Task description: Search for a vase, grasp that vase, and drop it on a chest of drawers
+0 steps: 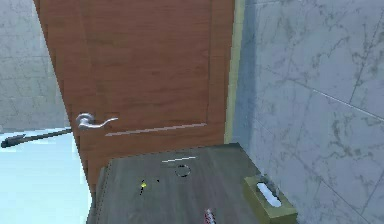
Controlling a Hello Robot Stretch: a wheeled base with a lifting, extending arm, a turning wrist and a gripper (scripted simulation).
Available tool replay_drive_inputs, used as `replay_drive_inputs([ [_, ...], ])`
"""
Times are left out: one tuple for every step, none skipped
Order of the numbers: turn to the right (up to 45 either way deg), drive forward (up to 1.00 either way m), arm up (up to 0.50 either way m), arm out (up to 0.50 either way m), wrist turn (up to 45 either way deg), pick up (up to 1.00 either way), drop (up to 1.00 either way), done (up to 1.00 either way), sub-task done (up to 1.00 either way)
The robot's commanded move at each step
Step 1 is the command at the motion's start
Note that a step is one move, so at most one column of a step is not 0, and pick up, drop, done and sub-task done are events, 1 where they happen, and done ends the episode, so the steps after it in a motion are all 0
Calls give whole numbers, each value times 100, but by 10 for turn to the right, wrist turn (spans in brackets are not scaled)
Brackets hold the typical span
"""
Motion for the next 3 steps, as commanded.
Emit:
replay_drive_inputs([
  [390, 0, 0, 0, 0, 0, 0, 0, 0],
  [-450, 0, 0, 0, 0, 0, 0, 0, 0],
  [-450, 0, 0, 0, 0, 0, 0, 0, 0],
])
